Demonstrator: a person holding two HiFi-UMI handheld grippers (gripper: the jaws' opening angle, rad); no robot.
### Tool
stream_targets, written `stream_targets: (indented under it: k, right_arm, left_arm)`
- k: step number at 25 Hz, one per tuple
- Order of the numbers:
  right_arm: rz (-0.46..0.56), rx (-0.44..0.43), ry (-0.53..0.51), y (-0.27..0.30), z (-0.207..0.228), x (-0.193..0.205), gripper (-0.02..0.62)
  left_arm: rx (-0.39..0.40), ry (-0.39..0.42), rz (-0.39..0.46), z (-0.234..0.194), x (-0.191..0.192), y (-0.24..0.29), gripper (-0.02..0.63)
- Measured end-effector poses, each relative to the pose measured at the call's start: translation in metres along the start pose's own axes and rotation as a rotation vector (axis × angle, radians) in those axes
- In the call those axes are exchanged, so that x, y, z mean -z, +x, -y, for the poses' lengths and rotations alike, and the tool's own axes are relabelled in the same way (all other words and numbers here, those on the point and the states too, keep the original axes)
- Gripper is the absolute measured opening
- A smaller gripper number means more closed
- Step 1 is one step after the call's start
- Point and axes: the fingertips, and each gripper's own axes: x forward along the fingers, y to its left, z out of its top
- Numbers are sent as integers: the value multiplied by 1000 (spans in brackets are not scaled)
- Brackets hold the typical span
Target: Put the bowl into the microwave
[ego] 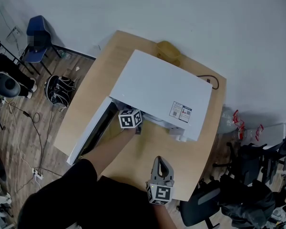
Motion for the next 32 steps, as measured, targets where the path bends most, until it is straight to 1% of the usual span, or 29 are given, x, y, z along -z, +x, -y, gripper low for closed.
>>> stream_targets:
  k: [2, 5, 7, 10, 12, 14, 17, 18, 22, 25, 27, 29, 32]
  right_arm:
    - [-1, -2, 1, 0, -1, 0, 60]
    - [-4, 0, -1, 0, -1, 0, 60]
    - [-6, -3, -1, 0, -1, 0, 60]
    - [-16, -13, 1, 2, -4, 4, 60]
    - [-28, -23, 3, 4, -7, 7, 60]
    - [-34, -35, 3, 4, -13, 8, 60]
    - [-33, -50, -1, 4, -18, 7, 60]
    - [-34, -50, -1, 3, -19, 7, 60]
    - [-40, -37, 10, -1, -14, 10, 60]
    - [-42, -22, 17, -4, -9, 11, 60]
    - [-40, -14, 25, -6, -5, 10, 60]
    - [-34, -5, 46, -6, -1, 8, 60]
    - [-23, 7, 66, -6, 1, 6, 60]
  left_arm:
    - [-11, -1, 5, -1, -1, -2, 367]
    - [-18, 31, 4, -3, -1, -4, 371]
    - [-22, 76, 1, -4, -2, -6, 373]
    - [-38, 166, -21, -1, -3, -5, 374]
    - [-30, 195, -39, 5, 0, -3, 376]
    - [-22, 181, -43, 9, 3, -3, 376]
    - [-19, 132, -27, 13, 2, -1, 379]
    - [-16, 131, -24, 15, 2, 1, 380]
    - [7, 168, -27, 23, 5, 6, 382]
    - [19, 176, -23, 22, 4, 2, 382]
    - [48, 179, -28, 24, 4, -2, 382]
    - [80, 206, -34, 29, 3, -5, 383]
    - [100, 238, -21, 31, -2, -11, 383]
